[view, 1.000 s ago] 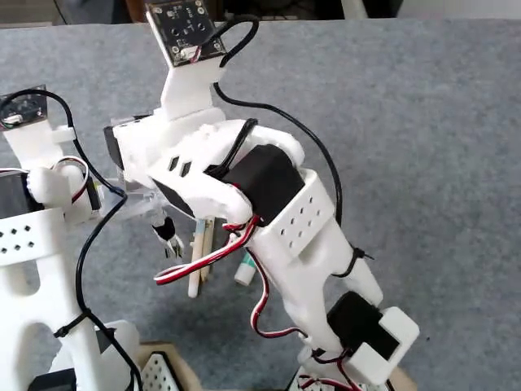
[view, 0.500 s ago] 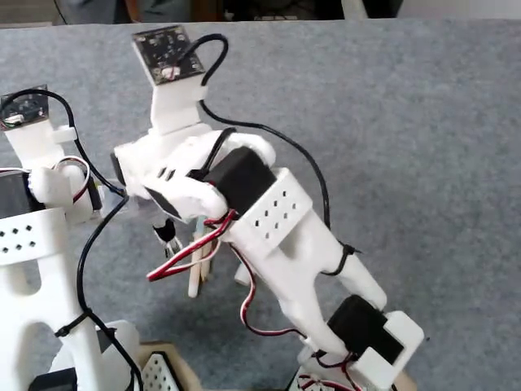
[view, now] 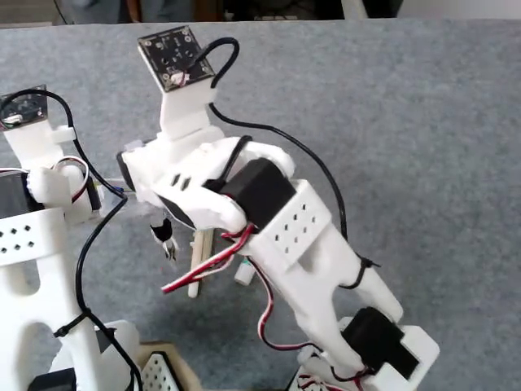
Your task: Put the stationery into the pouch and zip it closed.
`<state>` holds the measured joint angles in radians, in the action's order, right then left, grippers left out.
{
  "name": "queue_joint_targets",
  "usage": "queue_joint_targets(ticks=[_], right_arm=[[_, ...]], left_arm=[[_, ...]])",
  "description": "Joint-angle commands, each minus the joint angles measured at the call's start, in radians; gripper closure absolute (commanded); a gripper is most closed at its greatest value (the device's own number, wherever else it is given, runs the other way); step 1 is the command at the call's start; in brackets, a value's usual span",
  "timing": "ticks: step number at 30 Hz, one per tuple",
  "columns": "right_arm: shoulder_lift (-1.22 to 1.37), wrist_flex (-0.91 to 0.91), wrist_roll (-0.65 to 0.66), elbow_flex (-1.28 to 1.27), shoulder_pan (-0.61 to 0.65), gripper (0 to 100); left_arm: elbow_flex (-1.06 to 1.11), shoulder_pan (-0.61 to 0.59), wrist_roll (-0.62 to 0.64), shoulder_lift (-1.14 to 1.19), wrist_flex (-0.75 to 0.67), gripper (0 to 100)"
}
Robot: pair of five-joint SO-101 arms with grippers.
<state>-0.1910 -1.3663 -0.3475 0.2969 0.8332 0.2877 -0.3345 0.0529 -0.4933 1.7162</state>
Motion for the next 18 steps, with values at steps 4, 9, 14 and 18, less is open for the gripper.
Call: queue_joint_targets(ticks=[4,9,14,18], right_arm=[[-0.045,-0.043,0.089,-0.025,0.077,98.6],[-0.053,-0.046,0.241,-0.077,0.149,98.6],[-0.081,-0.072,0.295,-0.096,0.161,98.6],[-0.096,-0.104,0.333,-0.097,0.204,98.6]], left_arm=[[0.062,-0.035,0.011,0.084,0.026,97],[0.062,-0.041,-0.006,0.091,0.028,97],[0.064,-0.038,-0.014,0.084,0.028,97],[0.064,-0.036,-0.015,0.086,0.028,97]])
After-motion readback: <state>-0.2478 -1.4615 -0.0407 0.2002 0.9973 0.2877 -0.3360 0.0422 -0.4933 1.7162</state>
